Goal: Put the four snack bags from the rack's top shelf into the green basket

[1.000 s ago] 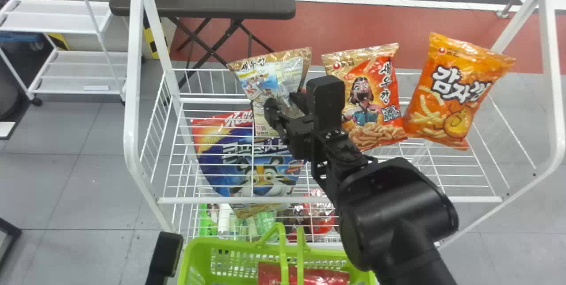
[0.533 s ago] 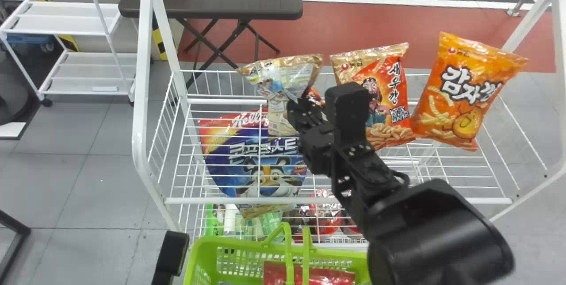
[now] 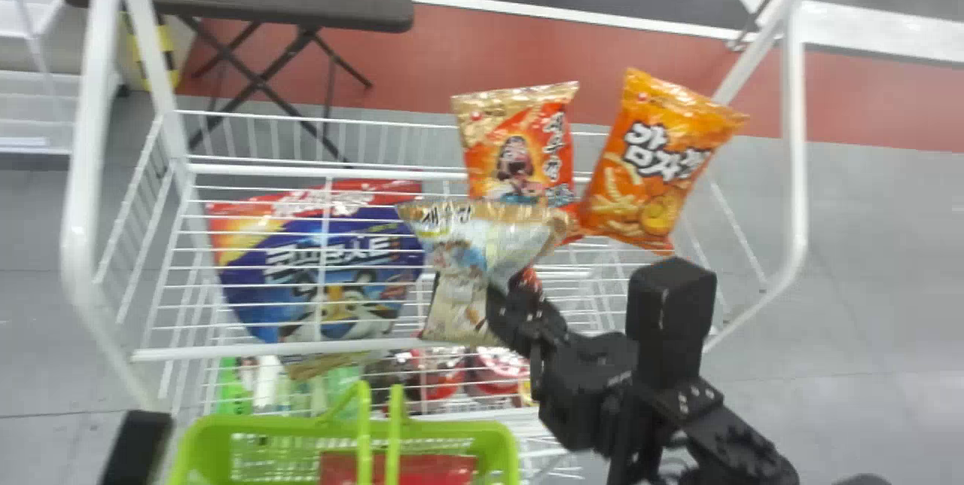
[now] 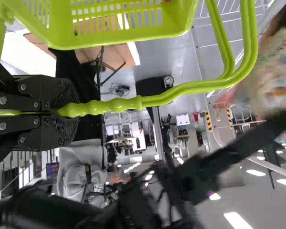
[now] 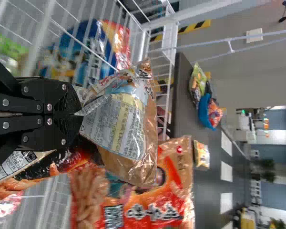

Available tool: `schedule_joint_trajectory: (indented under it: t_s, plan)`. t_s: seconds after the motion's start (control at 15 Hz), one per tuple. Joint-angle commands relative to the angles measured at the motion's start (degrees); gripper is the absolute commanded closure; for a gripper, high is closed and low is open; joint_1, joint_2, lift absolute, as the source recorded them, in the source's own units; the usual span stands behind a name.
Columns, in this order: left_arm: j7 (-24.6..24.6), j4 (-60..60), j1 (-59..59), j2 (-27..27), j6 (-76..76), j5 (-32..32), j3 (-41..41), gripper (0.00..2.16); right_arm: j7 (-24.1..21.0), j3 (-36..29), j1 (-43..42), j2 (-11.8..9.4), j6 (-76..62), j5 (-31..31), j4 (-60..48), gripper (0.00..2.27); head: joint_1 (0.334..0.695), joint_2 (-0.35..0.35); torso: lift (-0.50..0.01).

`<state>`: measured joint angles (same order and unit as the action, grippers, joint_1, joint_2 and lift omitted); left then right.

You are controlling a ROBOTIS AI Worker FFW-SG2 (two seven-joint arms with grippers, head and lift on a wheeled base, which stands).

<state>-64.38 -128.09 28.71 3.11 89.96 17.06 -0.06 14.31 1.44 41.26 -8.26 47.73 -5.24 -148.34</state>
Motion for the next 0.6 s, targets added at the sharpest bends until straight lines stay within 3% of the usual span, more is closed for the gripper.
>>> schedule_joint_trajectory:
  t_s: [0.0, 0.27, 0.53]
  plan:
    - [0.66, 0.39, 0.3, -0.39, 0.07, -0.01, -0.29, 2.15, 2.83, -5.92, 5.14, -1.23, 12.0, -5.57, -5.47, 1.95, 0.695, -0.348, 0.0]
    - [1.37, 0.39, 0.21, -0.39, 0.07, -0.01, -1.17, 2.15, 8.01, -12.86, 7.96, -0.88, 24.31, -13.65, -6.79, 1.95, 0.695, -0.35, 0.0]
    - [1.37, 0.12, 0.47, -0.39, 0.07, -0.01, -1.43, 2.15, 8.72, -8.56, 6.99, -0.53, 34.33, -15.5, -2.75, 1.95, 0.695, -0.35, 0.0]
